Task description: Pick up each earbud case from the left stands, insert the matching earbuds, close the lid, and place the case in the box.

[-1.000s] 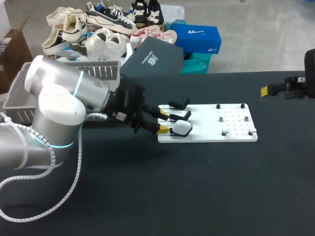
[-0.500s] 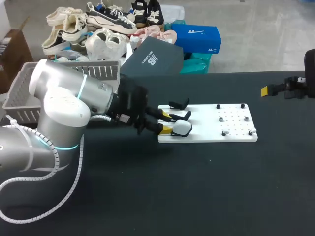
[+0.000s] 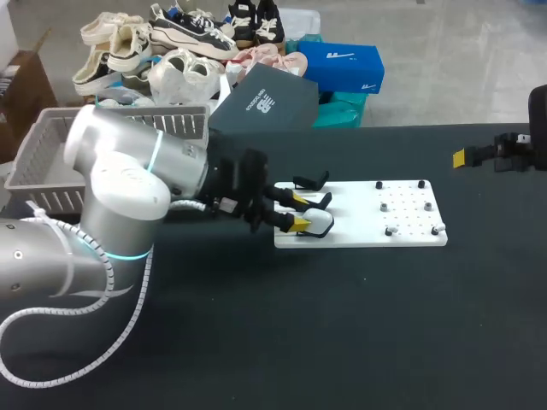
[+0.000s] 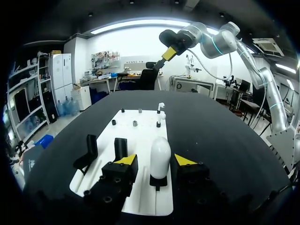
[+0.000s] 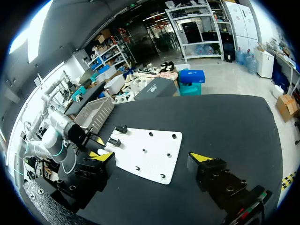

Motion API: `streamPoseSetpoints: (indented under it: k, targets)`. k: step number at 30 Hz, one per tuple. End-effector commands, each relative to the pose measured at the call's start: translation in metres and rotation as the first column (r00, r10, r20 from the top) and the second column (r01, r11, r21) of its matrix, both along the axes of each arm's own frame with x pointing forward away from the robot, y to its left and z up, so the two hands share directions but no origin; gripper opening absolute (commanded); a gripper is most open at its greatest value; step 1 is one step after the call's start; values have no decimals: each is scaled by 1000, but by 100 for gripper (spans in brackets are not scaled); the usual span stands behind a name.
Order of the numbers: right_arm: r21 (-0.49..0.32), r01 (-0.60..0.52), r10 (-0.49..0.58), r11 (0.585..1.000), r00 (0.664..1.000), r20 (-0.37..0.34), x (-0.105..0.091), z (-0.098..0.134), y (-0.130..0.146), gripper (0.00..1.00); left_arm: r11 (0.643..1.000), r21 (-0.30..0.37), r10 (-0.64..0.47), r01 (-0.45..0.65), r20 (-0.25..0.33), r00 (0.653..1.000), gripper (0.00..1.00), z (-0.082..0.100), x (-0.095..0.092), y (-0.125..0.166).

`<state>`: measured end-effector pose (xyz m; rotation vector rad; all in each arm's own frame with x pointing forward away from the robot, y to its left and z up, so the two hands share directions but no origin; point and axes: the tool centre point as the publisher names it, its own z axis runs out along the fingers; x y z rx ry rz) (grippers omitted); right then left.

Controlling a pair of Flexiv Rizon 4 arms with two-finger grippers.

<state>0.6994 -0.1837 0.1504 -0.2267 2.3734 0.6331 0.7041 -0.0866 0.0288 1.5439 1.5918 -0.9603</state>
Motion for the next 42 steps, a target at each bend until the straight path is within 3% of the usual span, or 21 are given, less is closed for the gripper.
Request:
streamPoseSetpoints:
  k: [1, 25, 35, 39, 41, 42]
  targets:
    - [3, -5, 5, 1000, 1000, 0, 1, 0, -1, 100, 1000, -1, -5, 5, 1, 1000, 51, -3, 1, -2]
    - [3, -5, 5, 1000, 1000, 0, 1, 0, -1, 100, 1000, 14, 7, -6, -4, 1000, 49, -14, 2, -8]
    - [3, -5, 5, 1000, 1000, 0, 1, 0, -1, 100, 1000, 15, 7, -7, -3, 1000, 54, -15, 3, -10]
    - [3, -5, 5, 1000, 1000, 0, 1, 0, -1, 100, 1000, 19, -1, 1, 2, 1000, 49, -15, 2, -10]
    - [3, -5, 5, 1000, 1000, 0, 1, 0, -1, 100, 1000, 22, -8, 8, 8, 1000, 44, -16, 1, -10]
    - [3, -5, 5, 1000, 1000, 0, 1, 0, -1, 100, 1000, 21, -10, 9, 10, 1000, 35, -16, 1, -9]
